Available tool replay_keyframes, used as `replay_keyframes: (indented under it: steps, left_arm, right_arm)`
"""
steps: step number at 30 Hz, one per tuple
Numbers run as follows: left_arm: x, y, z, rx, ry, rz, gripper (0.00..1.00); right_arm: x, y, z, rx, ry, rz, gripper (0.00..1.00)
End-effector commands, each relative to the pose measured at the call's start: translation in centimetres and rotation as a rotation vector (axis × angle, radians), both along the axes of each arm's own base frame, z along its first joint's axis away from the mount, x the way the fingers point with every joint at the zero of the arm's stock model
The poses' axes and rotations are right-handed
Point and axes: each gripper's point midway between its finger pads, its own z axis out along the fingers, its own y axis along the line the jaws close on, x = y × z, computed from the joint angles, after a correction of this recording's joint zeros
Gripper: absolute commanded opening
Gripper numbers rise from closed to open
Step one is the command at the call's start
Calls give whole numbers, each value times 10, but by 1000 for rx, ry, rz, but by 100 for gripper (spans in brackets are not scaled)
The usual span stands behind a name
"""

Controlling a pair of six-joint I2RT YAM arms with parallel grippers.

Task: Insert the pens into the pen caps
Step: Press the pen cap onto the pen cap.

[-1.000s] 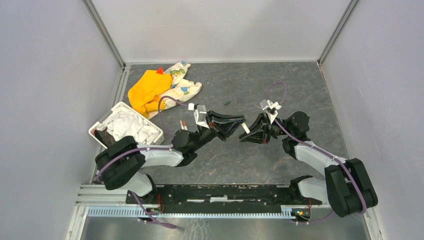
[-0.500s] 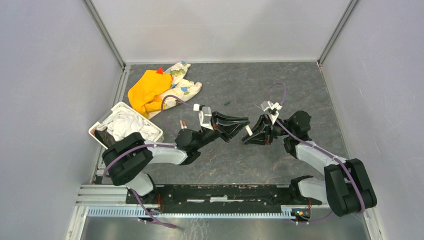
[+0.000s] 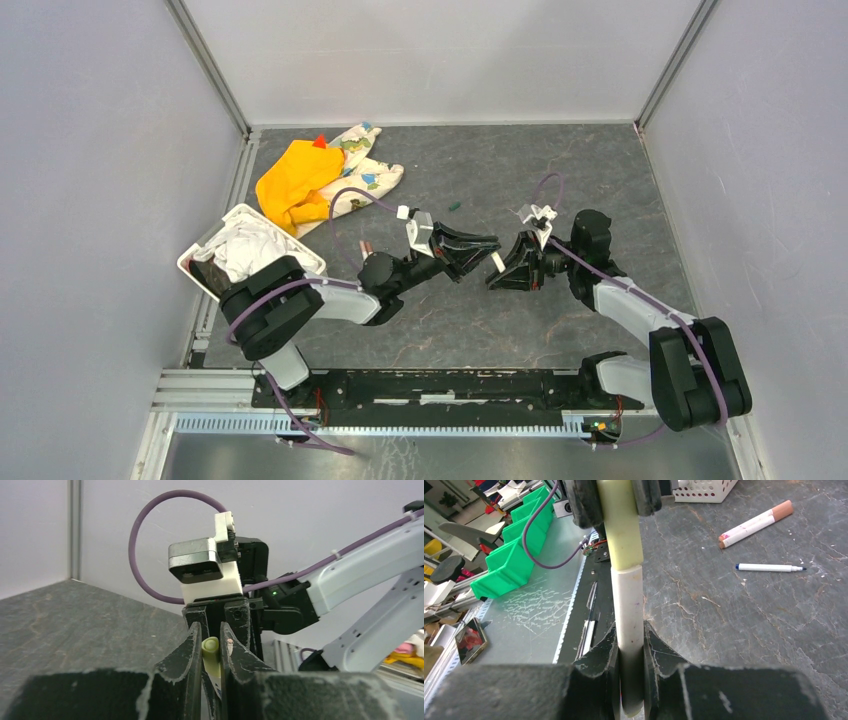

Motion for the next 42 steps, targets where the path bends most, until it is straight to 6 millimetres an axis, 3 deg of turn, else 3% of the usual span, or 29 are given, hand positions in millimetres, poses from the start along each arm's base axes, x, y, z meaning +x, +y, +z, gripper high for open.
replay_keyframes:
  steps: [1,7,11,13,18,25,29,31,34,36,39,42]
  left_arm:
    - [-123,-3,-191,638,222,-484,2]
    - [-146,2,-185,601,224,-619,2]
    - [-151,3,-194,578,261,-646,2]
    - [-147,7,-202,609,236,-608,2]
    - [-140,24,-242,857,169,-538,2]
    - [-163,31,-239,818,234,-682,2]
    - [-164,38,-259,903,250,-655,2]
    - [-156,44,-268,960,248,-587,2]
    - [-150,44,-253,913,245,-551,2]
    - [-146,30,-214,729,248,-584,2]
    - [-145,22,-172,541,307,-631,2]
    - [-136,9,-157,508,304,-624,2]
  right_arm:
    - [79,10,95,97,-403,-275,0]
    - [86,9,93,102,-508,-295,0]
    - [89,11,100,131,-533,-296,0]
    - [89,11,102,137,-542,-296,0]
    - [81,12,106,169,-538,-270,0]
    - [87,8,113,154,-541,-314,0]
    - [87,6,120,182,-505,-315,0]
    - [81,5,124,219,-475,-295,0]
    - [69,6,125,267,-420,-248,0]
    - [65,6,122,273,-437,-234,0]
    - [81,4,106,178,-478,-294,0]
    - [81,4,101,128,-505,-303,0]
